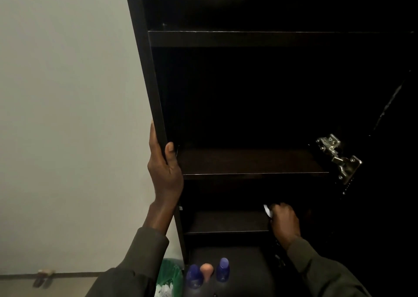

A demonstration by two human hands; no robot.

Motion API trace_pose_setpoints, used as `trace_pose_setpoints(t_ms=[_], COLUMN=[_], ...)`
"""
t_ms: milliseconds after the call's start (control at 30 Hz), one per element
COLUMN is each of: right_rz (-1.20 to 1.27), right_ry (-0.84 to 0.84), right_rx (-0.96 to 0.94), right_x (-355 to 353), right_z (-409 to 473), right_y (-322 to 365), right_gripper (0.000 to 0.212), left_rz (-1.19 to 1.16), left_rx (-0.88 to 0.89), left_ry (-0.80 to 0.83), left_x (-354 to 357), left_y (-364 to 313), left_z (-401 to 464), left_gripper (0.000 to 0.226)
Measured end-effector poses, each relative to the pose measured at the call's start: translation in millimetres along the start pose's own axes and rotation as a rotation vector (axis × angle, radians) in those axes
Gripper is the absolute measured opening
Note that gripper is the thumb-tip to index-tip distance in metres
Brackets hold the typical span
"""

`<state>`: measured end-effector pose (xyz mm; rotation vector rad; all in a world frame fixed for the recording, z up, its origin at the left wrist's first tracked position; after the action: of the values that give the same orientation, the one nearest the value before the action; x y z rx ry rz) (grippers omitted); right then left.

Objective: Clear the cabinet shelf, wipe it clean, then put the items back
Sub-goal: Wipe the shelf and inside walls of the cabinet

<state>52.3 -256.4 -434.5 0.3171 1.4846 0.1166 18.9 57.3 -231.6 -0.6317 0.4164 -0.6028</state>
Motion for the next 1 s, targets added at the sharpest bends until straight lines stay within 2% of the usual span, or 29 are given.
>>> trace_pose_setpoints(t_ms=[100,167,200,267,300,400,433,533,667,733,833,933,1000], right_rz=[0.053,0.159,0.220,0.335,0.382,0.500,0.562,0.839,1.528,1.745,1.851,1.795,1.752], right_ry=[-0.082,-0.094,-0.086,-0.058,-0.017,0.199,0.277,0.511,0.674,0.773,0.782,0.667,0.651], right_rx=[-0.031,-0.138,-0.181,-0.261,-0.299,-0.396,-0.396,-0.253,0.090,0.196,0.214,0.155,0.087], right_x=[10.2,25.9,34.4,45.8,55.6,69.0,66.1,56.0,41.0,35.2,19.9,3.5,-2.7], right_z=[-9.5,-24.6,-32.2,-46.1,-49.6,-62.8,-67.2,-81.0,-91.1,-96.4,-105.1,-112.4,-118.0], right_y=[17.2,45.8,64.4,104.7,122.4,169.1,178.8,192.8,190.3,188.5,195.6,208.1,222.9], right_gripper=[0.038,0.048,0.045,0.020,0.019,0.042,0.040,0.013,0.023,0.033,0.038,0.028,0.024], left_rz=[0.008,0.002,-0.004,-0.020,-0.021,-0.029,-0.029,-0.039,-0.076,-0.093,-0.167,-0.201,-0.129], left_rx=[0.009,0.002,-0.005,-0.014,-0.015,-0.023,-0.024,-0.023,-0.049,-0.078,-0.217,-0.450,-0.515], left_ry=[-0.008,-0.003,0.002,0.007,0.007,0.011,0.015,0.055,0.130,0.161,0.221,0.366,0.455], left_x=[-0.2,0.4,1.5,2.5,2.5,1.4,0.8,-2.0,-13.2,-23.9,-38.2,-47.4,-59.2], left_y=[2.1,1.9,1.7,0.2,0.3,3.3,3.5,4.0,10.2,15.5,39.5,66.3,78.0], left_z=[-0.6,-0.4,-0.6,-1.9,-2.2,-3.0,-3.3,-3.0,-10.6,-22.9,-48.0,-75.9,-87.5], left_gripper=[0.047,0.047,0.047,0.048,0.047,0.047,0.047,0.048,0.049,0.045,0.038,0.029,0.026])
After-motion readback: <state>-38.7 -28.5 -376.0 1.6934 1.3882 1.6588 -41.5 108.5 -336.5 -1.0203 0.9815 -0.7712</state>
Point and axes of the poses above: each hand's wrist, its own z-axis towards the middle knuckle, its own x-axis out of the palm, y = z × x, the point moved 5 cm from there along z, towards the middle knuckle, and after that the axes turned 7 degrees about z, right-handed, at the moved point
